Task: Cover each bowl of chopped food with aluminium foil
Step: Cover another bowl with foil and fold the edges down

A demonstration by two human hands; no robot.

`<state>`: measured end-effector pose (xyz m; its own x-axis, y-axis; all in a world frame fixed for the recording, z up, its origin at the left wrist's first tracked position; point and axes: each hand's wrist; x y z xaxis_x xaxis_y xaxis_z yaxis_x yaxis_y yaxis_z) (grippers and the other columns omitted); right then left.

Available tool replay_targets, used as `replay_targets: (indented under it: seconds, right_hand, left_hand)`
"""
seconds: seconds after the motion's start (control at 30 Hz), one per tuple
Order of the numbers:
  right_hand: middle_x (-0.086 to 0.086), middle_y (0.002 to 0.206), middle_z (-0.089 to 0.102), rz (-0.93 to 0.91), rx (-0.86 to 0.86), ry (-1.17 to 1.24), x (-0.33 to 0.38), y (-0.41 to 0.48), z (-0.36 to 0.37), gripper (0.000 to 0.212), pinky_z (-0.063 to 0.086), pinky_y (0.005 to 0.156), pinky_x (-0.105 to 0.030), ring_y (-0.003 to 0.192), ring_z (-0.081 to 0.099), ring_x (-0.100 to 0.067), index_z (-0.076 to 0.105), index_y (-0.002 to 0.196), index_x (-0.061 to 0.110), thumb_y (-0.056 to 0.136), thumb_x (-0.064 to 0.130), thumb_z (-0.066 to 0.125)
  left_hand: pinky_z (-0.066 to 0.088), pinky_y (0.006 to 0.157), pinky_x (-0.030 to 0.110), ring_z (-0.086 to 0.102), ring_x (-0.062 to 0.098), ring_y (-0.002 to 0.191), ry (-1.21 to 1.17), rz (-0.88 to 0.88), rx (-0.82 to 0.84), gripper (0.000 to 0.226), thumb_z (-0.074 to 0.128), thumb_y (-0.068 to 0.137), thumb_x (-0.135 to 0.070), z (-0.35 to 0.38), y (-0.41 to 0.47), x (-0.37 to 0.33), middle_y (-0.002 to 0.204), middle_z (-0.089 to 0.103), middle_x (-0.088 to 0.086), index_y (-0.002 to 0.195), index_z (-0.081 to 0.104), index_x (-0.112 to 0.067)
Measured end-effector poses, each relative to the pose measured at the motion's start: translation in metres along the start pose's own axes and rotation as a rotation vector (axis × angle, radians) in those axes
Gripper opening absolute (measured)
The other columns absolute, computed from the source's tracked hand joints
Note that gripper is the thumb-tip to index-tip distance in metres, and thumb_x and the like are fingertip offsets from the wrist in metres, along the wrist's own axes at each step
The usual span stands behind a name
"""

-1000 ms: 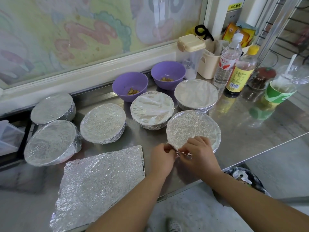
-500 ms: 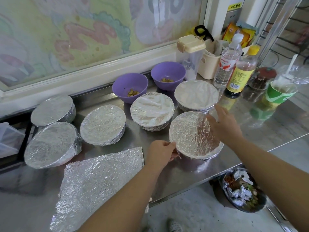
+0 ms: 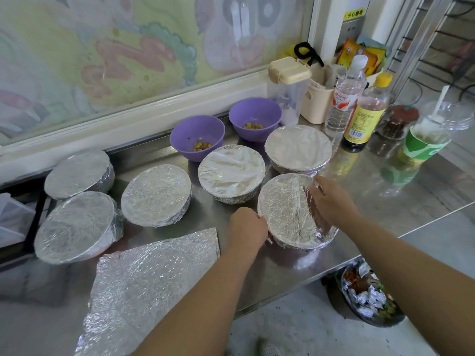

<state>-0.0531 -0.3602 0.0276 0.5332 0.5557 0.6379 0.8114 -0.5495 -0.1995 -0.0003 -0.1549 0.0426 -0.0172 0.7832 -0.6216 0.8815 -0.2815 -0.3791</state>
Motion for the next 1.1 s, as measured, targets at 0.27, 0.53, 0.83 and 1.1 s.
replay_targets:
  seconds: [0.27, 0.53, 0.83, 1.1]
  right_hand:
    - [-0.018, 0.149, 0.046, 0.003, 0.021, -0.014, 0.003, -0.008, -0.001, 0.052, 0.038, 0.107, -0.043, 0.132, 0.05, -0.036, 0.04, 0.151, 0.01, 0.105, 0.034, 0.048]
    - [-0.015, 0.152, 0.039, 0.01, 0.013, -0.035, 0.005, -0.015, 0.005, 0.054, 0.038, 0.106, -0.046, 0.134, 0.046, -0.036, 0.035, 0.153, 0.013, 0.106, 0.036, 0.046]
    - [-0.014, 0.154, 0.035, 0.023, 0.003, -0.026, 0.0, -0.018, 0.013, 0.057, 0.037, 0.109, -0.049, 0.137, 0.042, -0.037, 0.029, 0.156, 0.013, 0.106, 0.036, 0.045]
    - [-0.004, 0.163, 0.03, -0.3, -0.116, -0.184, -0.004, -0.037, 0.0, 0.077, 0.025, 0.122, -0.053, 0.149, 0.027, -0.026, 0.025, 0.158, 0.022, 0.095, 0.061, 0.046]
  left_hand:
    - [0.059, 0.086, 0.041, 0.068, 0.025, 0.098, -0.71, -0.302, 0.089, 0.006, 0.055, 0.102, -0.023, 0.014, -0.023, 0.006, 0.099, 0.069, 0.005, 0.1, 0.058, -0.019]
    - [0.055, 0.063, 0.028, 0.062, 0.018, 0.072, -1.163, -0.498, 0.114, 0.018, 0.048, 0.101, -0.008, 0.024, -0.033, -0.018, 0.088, 0.066, 0.007, 0.11, 0.062, -0.002]
    - [0.047, 0.066, 0.037, 0.062, 0.03, 0.095, -1.662, -0.53, 0.189, 0.042, 0.037, 0.106, -0.034, 0.02, -0.047, -0.05, 0.112, 0.066, 0.013, 0.135, 0.056, -0.01]
    - [0.056, 0.081, 0.04, 0.068, 0.029, 0.096, -1.332, -0.54, 0.167, 0.041, 0.056, 0.093, -0.039, 0.014, -0.037, -0.025, 0.11, 0.071, 0.015, 0.121, 0.064, -0.011]
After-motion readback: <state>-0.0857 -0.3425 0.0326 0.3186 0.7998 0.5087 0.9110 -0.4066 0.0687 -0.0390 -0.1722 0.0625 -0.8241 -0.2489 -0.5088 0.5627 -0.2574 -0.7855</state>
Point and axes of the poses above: each hand's wrist, its own y-axis towards the middle knuckle, its own z-axis out of the palm, x = y × z
